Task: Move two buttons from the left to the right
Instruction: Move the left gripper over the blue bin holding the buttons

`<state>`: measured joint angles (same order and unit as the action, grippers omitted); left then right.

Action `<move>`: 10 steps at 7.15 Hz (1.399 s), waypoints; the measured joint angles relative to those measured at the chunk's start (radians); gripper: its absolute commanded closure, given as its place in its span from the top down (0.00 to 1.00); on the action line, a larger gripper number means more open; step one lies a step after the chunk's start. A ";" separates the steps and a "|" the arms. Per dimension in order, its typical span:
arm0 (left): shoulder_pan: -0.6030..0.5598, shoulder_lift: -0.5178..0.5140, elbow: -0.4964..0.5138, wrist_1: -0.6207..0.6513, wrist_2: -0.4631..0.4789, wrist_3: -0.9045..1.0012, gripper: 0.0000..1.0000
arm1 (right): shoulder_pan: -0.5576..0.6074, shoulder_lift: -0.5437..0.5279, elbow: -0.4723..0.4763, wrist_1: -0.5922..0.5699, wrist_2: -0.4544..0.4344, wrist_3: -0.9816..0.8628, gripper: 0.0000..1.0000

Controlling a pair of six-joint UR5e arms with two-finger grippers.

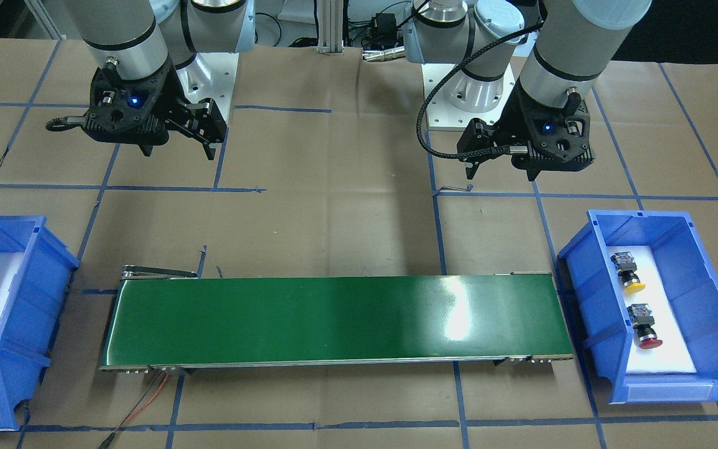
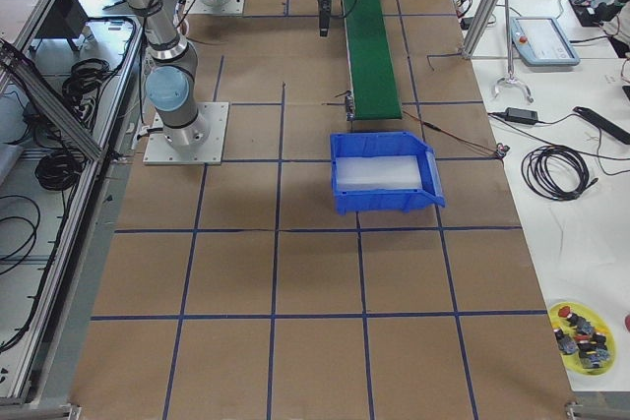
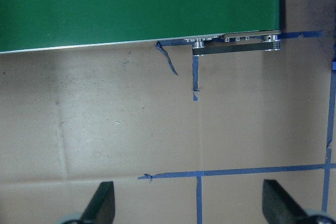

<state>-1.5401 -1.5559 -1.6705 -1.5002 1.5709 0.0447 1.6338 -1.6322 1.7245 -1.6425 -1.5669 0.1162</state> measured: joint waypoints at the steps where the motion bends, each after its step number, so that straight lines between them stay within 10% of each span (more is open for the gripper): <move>1: 0.000 0.000 0.000 0.000 -0.001 0.000 1.00 | 0.001 0.001 0.001 0.000 -0.001 0.000 1.00; 10: 0.028 0.001 0.014 0.003 0.004 0.029 1.00 | 0.006 0.001 -0.011 0.119 -0.002 -0.007 1.00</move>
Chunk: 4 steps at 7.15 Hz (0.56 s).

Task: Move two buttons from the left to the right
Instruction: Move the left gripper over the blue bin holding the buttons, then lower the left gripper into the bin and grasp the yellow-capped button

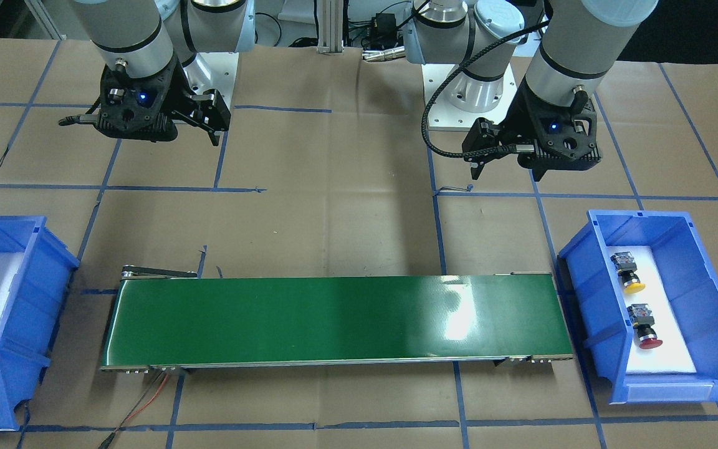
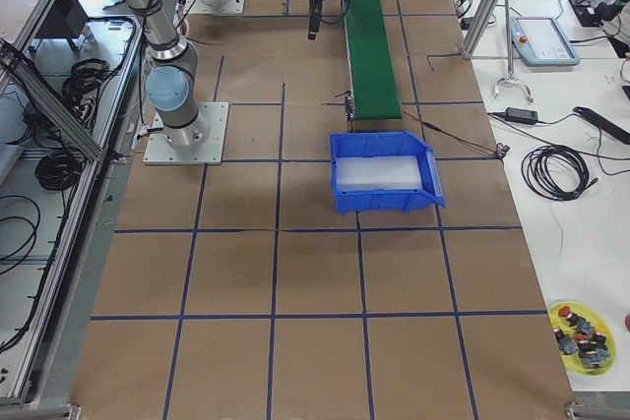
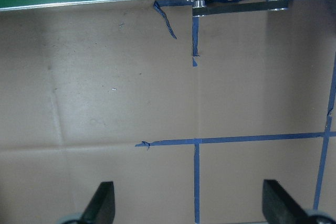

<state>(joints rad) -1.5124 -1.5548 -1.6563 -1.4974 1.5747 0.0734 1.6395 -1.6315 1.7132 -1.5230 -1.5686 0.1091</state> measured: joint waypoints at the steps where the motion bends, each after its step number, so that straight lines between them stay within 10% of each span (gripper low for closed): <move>1: 0.034 -0.001 0.007 0.000 -0.001 0.009 1.00 | -0.002 -0.002 -0.005 -0.001 -0.002 -0.002 1.00; 4: 0.203 -0.015 0.017 0.001 -0.006 0.072 1.00 | -0.021 -0.015 -0.014 -0.007 -0.002 -0.001 1.00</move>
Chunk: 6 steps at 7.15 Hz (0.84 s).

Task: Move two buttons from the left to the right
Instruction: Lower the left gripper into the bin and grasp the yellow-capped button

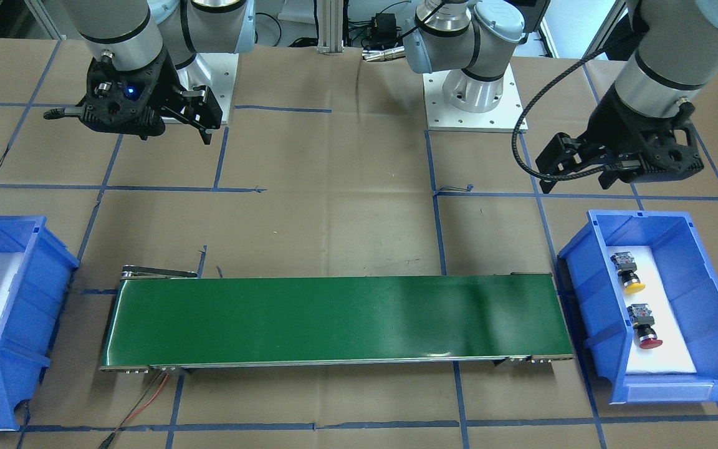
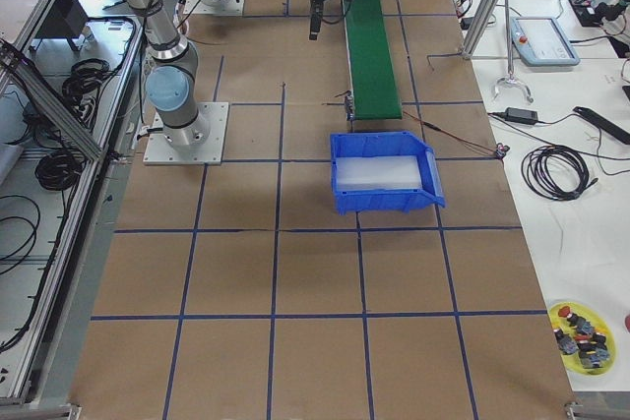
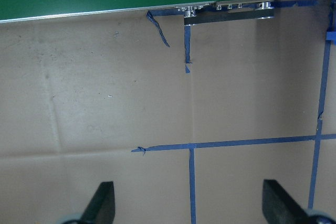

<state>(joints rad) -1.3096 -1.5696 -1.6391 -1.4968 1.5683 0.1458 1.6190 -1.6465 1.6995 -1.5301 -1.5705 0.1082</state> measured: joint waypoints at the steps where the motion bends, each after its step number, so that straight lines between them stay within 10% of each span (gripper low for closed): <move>1: 0.041 -0.008 0.000 0.001 0.001 0.043 1.00 | 0.000 0.002 -0.002 -0.006 0.001 0.000 1.00; 6: 0.303 -0.084 0.004 0.030 -0.001 0.334 0.99 | 0.002 0.003 -0.010 0.004 0.006 0.010 1.00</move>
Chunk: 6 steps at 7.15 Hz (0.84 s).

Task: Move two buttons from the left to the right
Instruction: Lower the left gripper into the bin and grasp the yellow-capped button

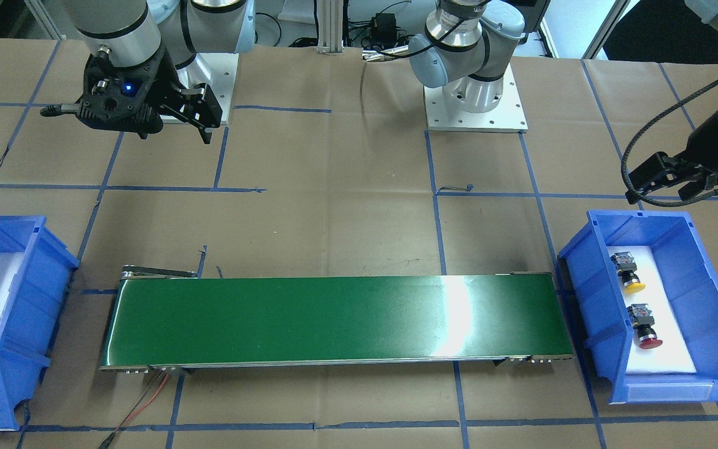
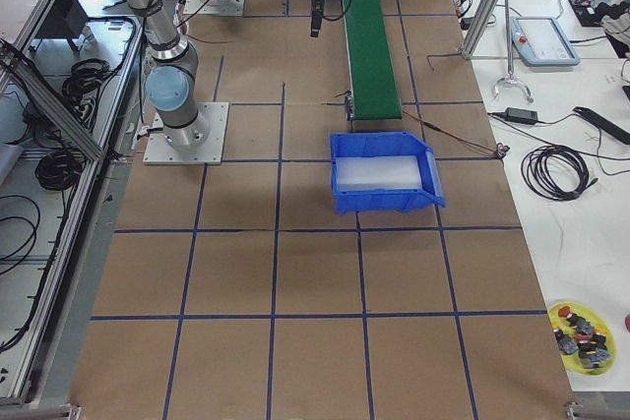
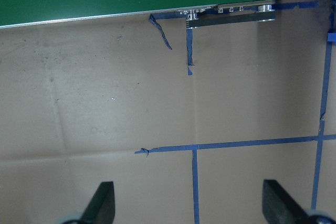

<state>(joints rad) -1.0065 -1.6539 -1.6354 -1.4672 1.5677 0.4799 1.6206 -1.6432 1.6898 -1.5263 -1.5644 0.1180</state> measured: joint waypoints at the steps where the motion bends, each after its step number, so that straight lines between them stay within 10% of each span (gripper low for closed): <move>1: 0.049 -0.026 0.003 0.026 -0.004 0.042 0.99 | 0.000 0.000 0.001 -0.002 -0.001 0.000 1.00; 6: 0.065 -0.175 -0.051 0.233 -0.044 0.085 0.99 | -0.003 -0.003 -0.022 -0.013 -0.010 -0.001 1.00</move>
<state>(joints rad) -0.9418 -1.8291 -1.6860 -1.2344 1.5233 0.5649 1.6181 -1.6459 1.6682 -1.5389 -1.5748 0.1166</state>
